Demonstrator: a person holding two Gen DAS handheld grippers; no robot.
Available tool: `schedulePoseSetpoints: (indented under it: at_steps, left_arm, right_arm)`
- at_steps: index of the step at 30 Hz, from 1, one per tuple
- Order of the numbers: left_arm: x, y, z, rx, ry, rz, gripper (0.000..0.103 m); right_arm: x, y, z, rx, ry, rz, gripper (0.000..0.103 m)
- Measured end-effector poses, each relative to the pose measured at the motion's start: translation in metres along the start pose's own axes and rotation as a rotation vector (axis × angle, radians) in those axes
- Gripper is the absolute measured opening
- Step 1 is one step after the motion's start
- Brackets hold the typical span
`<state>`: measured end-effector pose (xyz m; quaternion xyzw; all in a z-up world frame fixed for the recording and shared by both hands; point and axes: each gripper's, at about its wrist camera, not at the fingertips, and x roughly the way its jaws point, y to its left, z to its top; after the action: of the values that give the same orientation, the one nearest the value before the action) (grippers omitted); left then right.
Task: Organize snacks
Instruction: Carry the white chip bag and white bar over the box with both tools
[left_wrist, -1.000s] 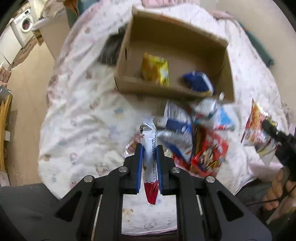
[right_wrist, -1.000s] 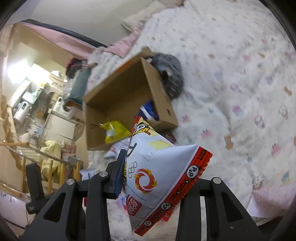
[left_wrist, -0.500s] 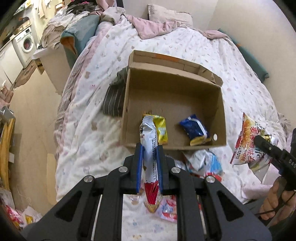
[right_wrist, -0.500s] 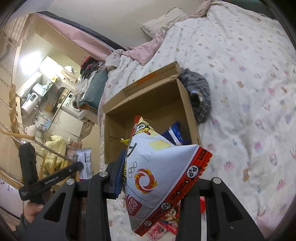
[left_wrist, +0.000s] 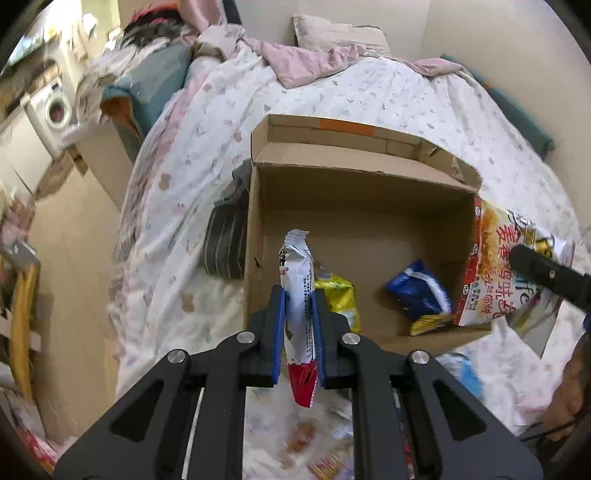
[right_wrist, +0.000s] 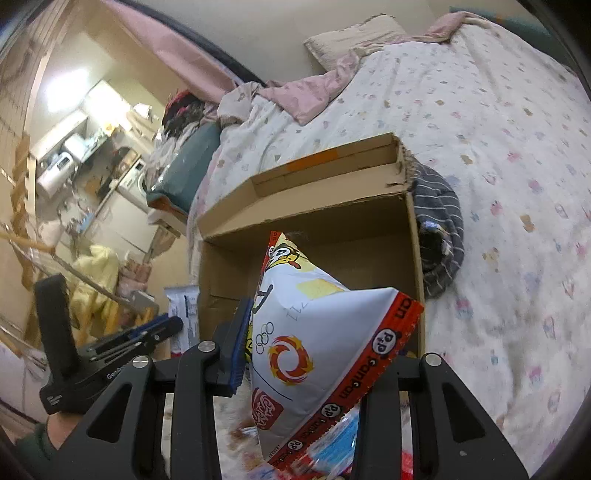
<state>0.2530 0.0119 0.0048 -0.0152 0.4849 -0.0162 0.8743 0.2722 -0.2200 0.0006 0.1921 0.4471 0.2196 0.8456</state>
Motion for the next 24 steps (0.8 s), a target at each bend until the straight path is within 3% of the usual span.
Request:
schedulePoseSetpoints:
  at_steps: [3, 6, 13, 24]
  left_arm:
    - [0.018, 0.003, -0.002, -0.011, 0.052, -0.014, 0.011]
    - [0.025, 0.007, 0.000, -0.030, 0.065, -0.021, 0.011]
    - [0.022, 0.002, 0.005, -0.007, 0.021, -0.003, 0.012]
    - [0.033, -0.011, 0.004, 0.022, 0.048, 0.004, 0.012]
  right_arm:
    - [0.020, -0.010, -0.005, -0.010, 0.029, -0.018, 0.037]
    - [0.040, -0.013, -0.009, -0.048, 0.066, -0.098, 0.037]
    - [0.058, -0.013, -0.009, -0.022, 0.100, -0.047, 0.038]
    - [0.072, -0.003, -0.011, -0.047, 0.138, -0.031, 0.038]
